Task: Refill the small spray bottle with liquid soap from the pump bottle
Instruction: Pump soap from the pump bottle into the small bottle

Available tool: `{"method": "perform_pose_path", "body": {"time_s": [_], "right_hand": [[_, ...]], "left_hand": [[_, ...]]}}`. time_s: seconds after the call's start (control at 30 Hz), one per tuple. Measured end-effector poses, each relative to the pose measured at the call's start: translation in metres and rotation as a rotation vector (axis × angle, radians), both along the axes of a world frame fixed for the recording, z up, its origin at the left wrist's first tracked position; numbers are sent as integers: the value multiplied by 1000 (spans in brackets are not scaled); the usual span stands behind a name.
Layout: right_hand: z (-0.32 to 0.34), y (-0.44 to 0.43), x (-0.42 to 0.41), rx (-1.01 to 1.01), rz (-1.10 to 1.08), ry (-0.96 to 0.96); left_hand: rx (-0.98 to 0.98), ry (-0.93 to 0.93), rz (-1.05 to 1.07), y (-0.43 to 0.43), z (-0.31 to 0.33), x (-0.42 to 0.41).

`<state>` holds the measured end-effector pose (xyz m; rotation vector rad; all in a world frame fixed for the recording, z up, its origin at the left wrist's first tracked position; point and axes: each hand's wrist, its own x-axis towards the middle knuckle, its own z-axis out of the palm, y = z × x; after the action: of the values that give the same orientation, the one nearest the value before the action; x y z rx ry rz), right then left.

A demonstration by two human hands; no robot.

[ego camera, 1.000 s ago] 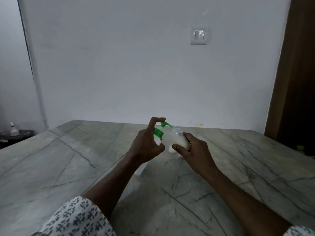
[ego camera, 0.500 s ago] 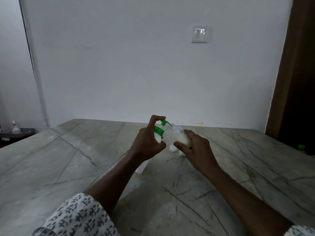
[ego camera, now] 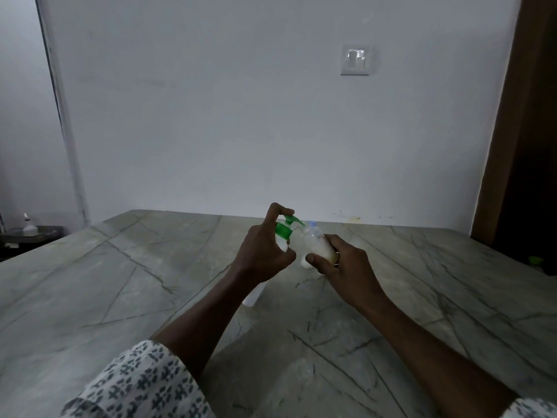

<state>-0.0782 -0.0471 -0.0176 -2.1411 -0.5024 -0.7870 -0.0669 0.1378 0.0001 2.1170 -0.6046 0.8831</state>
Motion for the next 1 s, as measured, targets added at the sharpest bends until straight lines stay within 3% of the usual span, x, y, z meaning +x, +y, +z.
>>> {"method": "perform_pose_path", "body": {"time_s": [1.0], "right_hand": [[2, 1, -3, 61, 45, 71]], "left_hand": [[32, 32, 22, -3, 0, 1]]}}
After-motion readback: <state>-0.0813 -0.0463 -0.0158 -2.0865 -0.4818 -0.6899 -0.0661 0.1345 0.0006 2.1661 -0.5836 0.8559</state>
